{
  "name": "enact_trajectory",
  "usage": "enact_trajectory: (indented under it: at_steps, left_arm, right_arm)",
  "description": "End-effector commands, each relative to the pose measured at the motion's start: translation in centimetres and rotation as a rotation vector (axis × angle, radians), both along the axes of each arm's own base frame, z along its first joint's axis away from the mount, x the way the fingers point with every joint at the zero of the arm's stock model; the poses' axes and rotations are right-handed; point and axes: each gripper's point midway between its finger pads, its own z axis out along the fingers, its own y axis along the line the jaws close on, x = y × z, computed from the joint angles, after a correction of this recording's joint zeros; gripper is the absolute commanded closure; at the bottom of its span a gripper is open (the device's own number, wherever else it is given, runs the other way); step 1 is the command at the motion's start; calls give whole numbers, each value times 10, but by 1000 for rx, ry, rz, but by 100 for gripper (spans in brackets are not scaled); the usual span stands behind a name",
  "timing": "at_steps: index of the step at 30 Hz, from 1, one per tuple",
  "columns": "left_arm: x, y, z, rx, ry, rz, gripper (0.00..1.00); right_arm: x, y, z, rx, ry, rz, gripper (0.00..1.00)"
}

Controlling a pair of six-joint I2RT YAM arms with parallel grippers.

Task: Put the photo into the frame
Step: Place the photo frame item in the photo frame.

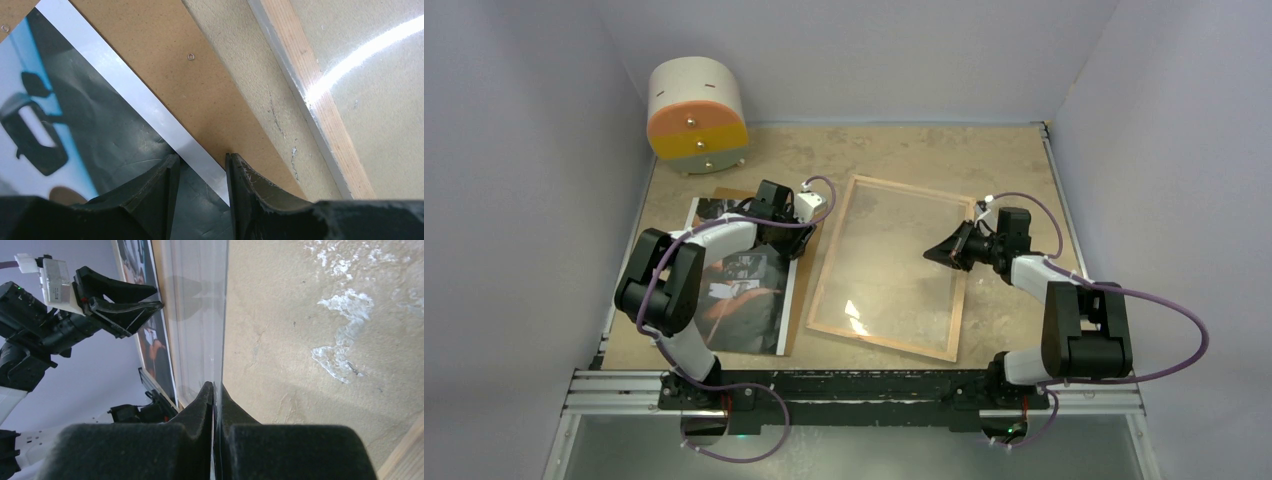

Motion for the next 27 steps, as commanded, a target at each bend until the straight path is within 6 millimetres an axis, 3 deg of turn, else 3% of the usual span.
enact_trajectory:
  at_steps: [1,27]
  left_arm:
    - [8,-8,9,-23,-31,-22,58]
    - [4,-10,5,-21,-24,-35,59]
  right_arm:
    - [7,-5,4,-46,-34,-3,100]
    - [17,-22,-1,-99,-52,-87,100]
